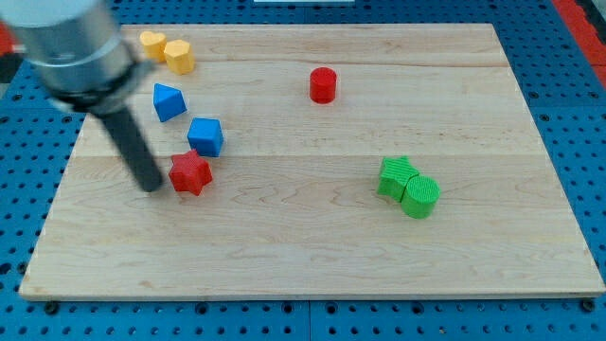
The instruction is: Move the red star to center
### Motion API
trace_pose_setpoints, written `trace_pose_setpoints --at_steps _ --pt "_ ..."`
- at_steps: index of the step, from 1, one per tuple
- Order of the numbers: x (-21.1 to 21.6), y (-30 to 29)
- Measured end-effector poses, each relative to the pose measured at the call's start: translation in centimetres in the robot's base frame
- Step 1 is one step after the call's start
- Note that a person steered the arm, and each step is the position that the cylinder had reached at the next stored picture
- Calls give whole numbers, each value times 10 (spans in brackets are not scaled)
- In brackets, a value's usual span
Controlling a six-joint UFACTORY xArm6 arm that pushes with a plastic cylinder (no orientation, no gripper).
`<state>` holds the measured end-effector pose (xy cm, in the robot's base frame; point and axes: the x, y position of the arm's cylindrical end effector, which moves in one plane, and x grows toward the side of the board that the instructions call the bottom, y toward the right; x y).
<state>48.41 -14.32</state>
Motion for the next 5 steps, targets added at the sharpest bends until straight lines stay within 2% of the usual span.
trace_pose_setpoints --at_steps 1,2,3,5 --pt "-35 59" --pt "-45 123" --pt "-45 150" --pt "-66 149"
